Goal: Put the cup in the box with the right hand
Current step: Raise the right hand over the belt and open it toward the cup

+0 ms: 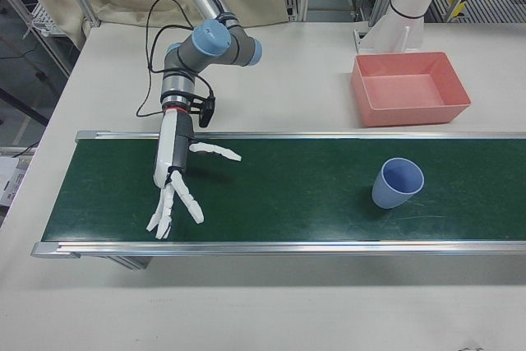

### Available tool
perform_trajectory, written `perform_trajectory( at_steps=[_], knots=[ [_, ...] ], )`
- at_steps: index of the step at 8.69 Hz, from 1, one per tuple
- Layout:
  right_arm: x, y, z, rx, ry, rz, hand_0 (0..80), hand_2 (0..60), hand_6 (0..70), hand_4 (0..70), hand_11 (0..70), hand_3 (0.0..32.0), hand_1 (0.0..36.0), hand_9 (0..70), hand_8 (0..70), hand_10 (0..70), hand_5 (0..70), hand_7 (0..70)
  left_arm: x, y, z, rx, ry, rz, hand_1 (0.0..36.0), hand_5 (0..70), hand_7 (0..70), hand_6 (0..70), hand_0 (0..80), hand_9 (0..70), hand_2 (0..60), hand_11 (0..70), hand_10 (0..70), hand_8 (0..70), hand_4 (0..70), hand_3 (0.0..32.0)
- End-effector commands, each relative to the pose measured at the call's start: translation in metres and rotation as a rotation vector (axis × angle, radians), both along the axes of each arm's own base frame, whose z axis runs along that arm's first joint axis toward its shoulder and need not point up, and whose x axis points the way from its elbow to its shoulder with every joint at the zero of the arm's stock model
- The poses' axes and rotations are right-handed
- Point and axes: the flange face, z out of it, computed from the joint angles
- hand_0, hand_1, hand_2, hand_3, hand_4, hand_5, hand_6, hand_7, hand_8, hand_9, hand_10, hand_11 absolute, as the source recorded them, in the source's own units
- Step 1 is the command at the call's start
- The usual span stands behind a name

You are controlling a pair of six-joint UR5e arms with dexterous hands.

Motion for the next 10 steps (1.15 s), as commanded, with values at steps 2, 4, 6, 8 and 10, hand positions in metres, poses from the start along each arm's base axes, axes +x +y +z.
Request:
perform_trajectory(
  at_steps=[2,4,6,8,10],
  knots=[
    [-0.001,0.0,-0.002,0.004,-0.005,-0.001,46.2,13.4,0.5,0.0,0.0,0.0,16.3,4.4,4.2,0.0,5.2,0.0,0.0,0.0,0.0,0.0,0.0,0.0,0.0,0.0,0.0,0.0,0.0,0.0,0.0,0.0,0.0,0.0,0.0,0.0],
    [-0.001,0.0,-0.004,0.006,-0.006,-0.001,46.3,13.1,0.6,0.0,0.0,0.0,16.3,4.2,4.2,0.0,5.3,0.0,0.0,0.0,0.0,0.0,0.0,0.0,0.0,0.0,0.0,0.0,0.0,0.0,0.0,0.0,0.0,0.0,0.0,0.0],
    [-0.002,0.0,-0.006,0.009,-0.008,-0.003,46.4,13.0,0.7,0.0,0.0,0.0,16.4,4.1,4.1,0.0,5.3,0.0,0.0,0.0,0.0,0.0,0.0,0.0,0.0,0.0,0.0,0.0,0.0,0.0,0.0,0.0,0.0,0.0,0.0,0.0],
    [-0.005,0.0,-0.008,0.013,-0.011,-0.009,46.4,13.1,0.8,0.0,0.0,0.0,16.4,3.9,4.0,0.0,5.3,0.0,0.001,0.0,0.0,0.0,0.0,0.002,0.0,0.0,0.0,0.0,0.0,0.0,0.0,0.0,0.0,0.0,0.0,0.0],
    [-0.012,0.002,-0.008,0.013,-0.009,-0.023,46.4,13.4,0.9,0.0,0.0,0.0,16.6,4.0,4.1,0.0,5.4,0.0,0.0,0.0,0.0,0.0,0.0,0.0,0.0,0.0,0.0,0.0,0.0,0.0,0.0,0.0,0.0,0.0,0.0,0.0]
  ],
)
